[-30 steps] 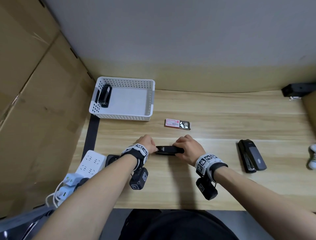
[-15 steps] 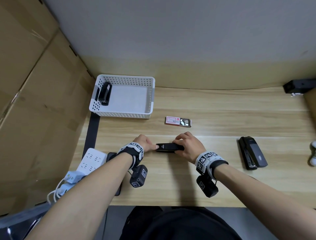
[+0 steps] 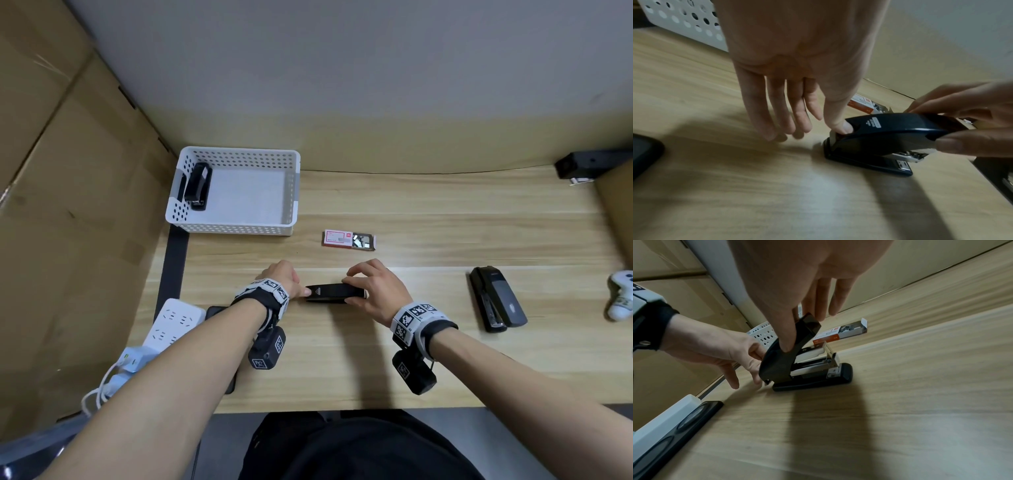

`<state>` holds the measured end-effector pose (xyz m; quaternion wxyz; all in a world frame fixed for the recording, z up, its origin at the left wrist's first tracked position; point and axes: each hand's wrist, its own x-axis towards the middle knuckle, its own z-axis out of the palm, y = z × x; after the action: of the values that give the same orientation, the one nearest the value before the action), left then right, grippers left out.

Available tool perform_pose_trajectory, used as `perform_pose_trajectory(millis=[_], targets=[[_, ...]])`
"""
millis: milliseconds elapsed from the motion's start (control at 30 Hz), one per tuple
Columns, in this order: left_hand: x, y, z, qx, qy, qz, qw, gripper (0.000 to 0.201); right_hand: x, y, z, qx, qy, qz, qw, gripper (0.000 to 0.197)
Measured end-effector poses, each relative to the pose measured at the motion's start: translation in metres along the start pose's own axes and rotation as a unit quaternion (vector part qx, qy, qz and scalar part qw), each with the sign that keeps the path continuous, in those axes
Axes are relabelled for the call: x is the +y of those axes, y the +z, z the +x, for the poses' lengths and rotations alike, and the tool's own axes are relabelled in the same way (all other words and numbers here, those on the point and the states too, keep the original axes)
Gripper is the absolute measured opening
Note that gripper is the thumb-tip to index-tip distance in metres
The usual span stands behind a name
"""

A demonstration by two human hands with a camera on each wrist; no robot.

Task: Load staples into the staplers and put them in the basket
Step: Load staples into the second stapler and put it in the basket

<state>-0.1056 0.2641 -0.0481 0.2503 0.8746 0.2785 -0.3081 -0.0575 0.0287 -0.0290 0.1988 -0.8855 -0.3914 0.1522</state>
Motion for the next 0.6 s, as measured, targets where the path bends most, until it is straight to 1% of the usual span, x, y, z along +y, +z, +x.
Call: perform_pose_trajectory(millis=[200,333,400,467,533,600], targets=[[0.004,0.000,-0.001,0.005,0.003,0.016,1.000,0.044,0.000,0.000,0.001,-0.003,0.002,-0.002,1.000,0.034],[0.004,0.001,-0.004,0.009,0.009,0.019,1.000,0.044,-0.001,-0.001,0.002,-0.013,0.006,-0.008,1.000,0.036],[0.003,0.001,-0.004,0.005,0.007,0.008,1.000,0.045,-0.001,0.000,0.002,-0.019,0.020,-0.008,1.000,0.045],[0.001,0.002,-0.004,-0.002,0.006,-0.015,1.000,0.045,0.002,0.000,0.000,-0.030,0.043,-0.003,0.999,0.060],[-0.001,0.002,-0.005,-0.018,0.021,-0.042,0.999,0.037,0.008,-0.001,-0.004,-0.037,0.066,0.005,0.997,0.073],[-0.003,0.002,-0.009,-0.024,0.053,-0.057,0.997,0.025,0.016,-0.005,-0.011,-0.045,0.089,0.013,0.995,0.078]])
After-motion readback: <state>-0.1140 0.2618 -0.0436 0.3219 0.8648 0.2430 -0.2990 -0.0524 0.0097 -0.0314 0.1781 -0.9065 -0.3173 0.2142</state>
